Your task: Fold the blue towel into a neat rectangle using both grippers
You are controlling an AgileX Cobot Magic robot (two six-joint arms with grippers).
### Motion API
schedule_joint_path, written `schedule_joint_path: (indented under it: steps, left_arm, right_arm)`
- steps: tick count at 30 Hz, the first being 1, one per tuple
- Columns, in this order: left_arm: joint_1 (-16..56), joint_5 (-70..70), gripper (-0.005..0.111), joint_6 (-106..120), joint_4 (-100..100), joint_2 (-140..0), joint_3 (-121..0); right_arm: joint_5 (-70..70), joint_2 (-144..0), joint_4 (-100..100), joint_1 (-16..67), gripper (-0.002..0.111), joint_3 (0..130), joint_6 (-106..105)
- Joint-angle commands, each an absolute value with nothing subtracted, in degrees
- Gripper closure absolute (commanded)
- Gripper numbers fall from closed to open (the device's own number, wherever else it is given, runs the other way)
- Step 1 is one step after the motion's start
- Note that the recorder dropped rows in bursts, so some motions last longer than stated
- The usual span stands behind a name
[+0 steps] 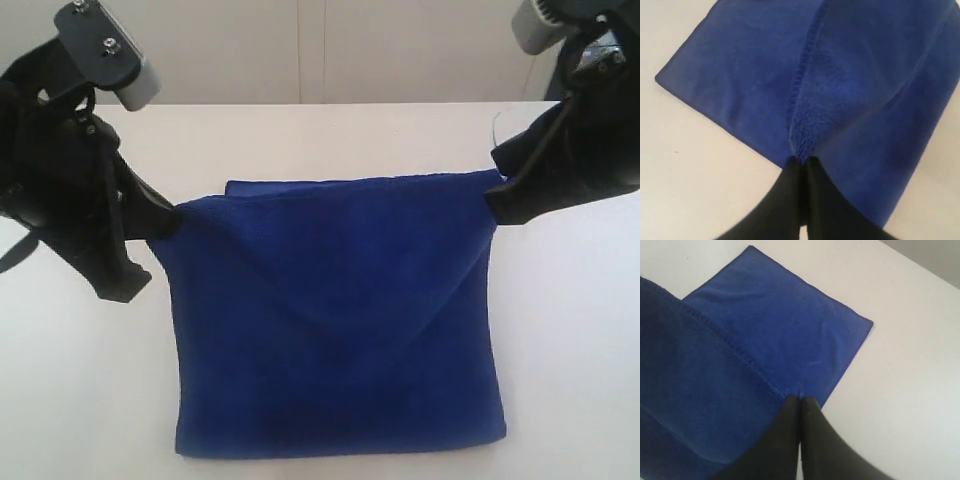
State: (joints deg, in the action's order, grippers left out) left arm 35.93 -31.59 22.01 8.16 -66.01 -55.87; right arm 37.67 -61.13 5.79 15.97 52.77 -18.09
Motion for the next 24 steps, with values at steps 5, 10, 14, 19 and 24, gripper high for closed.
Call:
schedule_joint_path:
  steps: [5, 10, 14, 19, 24]
  left_arm:
    - [36.12, -24.31, 0.107, 22.24, 3.21, -70.34, -55.4]
    - [36.12, -21.67, 0.107, 22.24, 0.0, -72.81, -55.4]
    - [35.65, -19.11, 0.107, 22.24, -0.62, -75.06, -55.4]
    - [33.28, -16.75, 0.107, 22.24, -0.88, -76.94, -55.4]
    - [32.72, -14.17, 0.107, 22.83, -0.88, -77.75, -55.4]
  right_arm:
    - [31.05, -67.37, 3.19, 15.97, 0.108, 52.46, -17.9]
    - [28.71, -70.51, 1.03, 15.97, 0.108, 52.46, -17.78]
    - [26.18, -71.99, 0.43, 15.97, 0.108, 52.46, -16.62]
    - [23.89, -73.48, -7.3, 15.97, 0.108, 52.57, -9.58]
    - [22.28, -75.8, -10.36, 15.97, 0.108, 52.57, -7.02]
